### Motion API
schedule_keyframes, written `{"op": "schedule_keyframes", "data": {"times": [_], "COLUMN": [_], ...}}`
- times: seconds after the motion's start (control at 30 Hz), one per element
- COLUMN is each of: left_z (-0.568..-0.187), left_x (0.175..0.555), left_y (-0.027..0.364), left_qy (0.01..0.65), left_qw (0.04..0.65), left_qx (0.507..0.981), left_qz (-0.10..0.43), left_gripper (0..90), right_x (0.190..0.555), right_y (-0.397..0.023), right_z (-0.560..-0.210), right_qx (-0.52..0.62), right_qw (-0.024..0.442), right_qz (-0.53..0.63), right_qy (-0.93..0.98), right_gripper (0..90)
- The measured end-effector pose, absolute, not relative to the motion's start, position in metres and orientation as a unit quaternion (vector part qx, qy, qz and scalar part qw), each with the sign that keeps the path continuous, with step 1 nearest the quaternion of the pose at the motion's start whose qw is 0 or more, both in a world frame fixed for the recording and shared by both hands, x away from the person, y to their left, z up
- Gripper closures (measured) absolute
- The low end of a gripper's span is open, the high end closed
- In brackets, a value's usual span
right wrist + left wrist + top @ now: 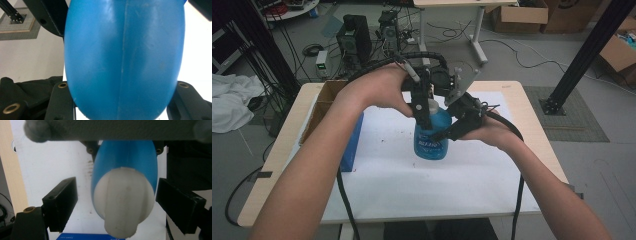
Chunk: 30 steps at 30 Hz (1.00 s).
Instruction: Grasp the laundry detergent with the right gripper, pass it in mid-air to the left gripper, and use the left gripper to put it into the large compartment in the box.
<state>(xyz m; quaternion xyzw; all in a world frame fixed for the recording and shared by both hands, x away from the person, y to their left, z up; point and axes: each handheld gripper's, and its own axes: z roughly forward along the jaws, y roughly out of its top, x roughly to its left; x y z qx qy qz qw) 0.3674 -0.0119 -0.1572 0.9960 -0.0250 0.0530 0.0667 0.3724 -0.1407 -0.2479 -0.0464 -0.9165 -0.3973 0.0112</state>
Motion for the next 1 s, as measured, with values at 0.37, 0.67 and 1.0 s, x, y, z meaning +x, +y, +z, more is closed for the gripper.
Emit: {"op": "schedule_keyframes", "data": {"times": [0.37,0.67,1.0], "left_z": [-0.1581,-0.1593,-0.1622], "left_x": [0.366,0.3654,0.3644], "left_y": [-0.0117,-0.0123,-0.0157], "left_qy": [-0.027,-0.029,-0.036], "left_qw": [0.068,0.065,0.062], "left_qx": [0.996,0.996,0.996], "left_qz": [0.05,0.051,0.054], "left_gripper": [21.7,23.8,26.8], "right_x": [0.3725,0.3716,0.3723], "right_y": [-0.1399,-0.1406,-0.1427], "right_z": [-0.2489,-0.2484,-0.2481], "right_qx": [-0.038,-0.041,-0.036], "right_qw": [0.01,0.013,0.007], "right_qz": [-0.399,-0.398,-0.401], "right_qy": [-0.916,-0.916,-0.915], "right_gripper": [45.9,45.9,45.9]}}
